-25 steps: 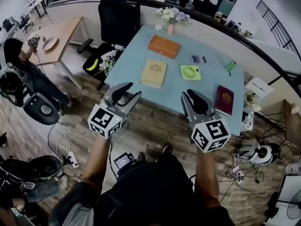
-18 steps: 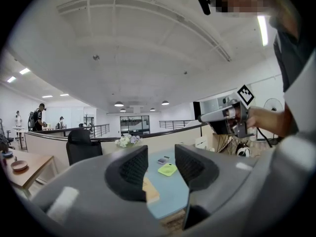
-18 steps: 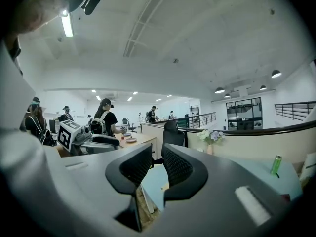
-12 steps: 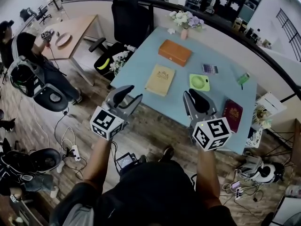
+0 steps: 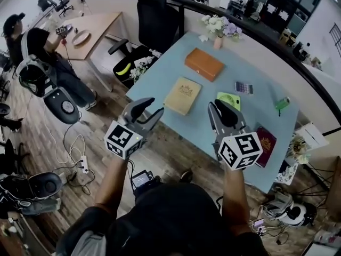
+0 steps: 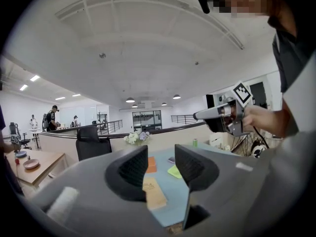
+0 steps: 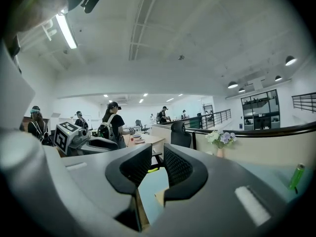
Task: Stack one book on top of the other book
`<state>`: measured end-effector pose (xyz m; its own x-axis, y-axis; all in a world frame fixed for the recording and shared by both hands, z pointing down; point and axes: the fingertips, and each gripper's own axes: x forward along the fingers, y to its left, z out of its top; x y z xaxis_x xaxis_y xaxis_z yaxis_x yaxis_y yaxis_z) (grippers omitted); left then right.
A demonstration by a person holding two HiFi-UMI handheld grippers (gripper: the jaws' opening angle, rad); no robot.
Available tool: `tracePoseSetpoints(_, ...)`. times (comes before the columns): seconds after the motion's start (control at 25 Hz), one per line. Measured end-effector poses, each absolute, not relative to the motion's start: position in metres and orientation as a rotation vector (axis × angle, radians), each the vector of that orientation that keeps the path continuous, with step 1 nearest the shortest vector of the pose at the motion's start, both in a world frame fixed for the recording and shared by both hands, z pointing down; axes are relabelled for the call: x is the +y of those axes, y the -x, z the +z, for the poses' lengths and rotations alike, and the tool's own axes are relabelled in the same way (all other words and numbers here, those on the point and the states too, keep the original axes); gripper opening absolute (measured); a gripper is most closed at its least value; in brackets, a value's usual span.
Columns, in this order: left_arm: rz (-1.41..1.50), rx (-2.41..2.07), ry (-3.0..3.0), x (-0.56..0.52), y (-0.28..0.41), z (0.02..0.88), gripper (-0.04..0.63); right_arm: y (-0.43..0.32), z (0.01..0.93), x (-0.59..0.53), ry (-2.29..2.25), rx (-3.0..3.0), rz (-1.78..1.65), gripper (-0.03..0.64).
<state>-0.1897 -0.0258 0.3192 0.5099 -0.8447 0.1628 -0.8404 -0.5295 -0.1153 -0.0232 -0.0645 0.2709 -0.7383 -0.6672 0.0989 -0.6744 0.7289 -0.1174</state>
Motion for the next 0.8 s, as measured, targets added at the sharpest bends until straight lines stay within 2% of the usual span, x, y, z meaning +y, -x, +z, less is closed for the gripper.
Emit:
tracePoseSetpoints(0.44, -0.341, 1.58, 2.693, -0.042, 0.166, 0.327, 0.222, 0.001, 0.279, -0.094, -1.066, -2.896, 0.263, 0.072)
tracePoseSetpoints(0.8, -0.34, 1.496, 2.765, -0.08, 0.176, 0.342, 0.222, 0.005, 0.289, -0.12, -1.18, -2.839, 0.276, 0.072)
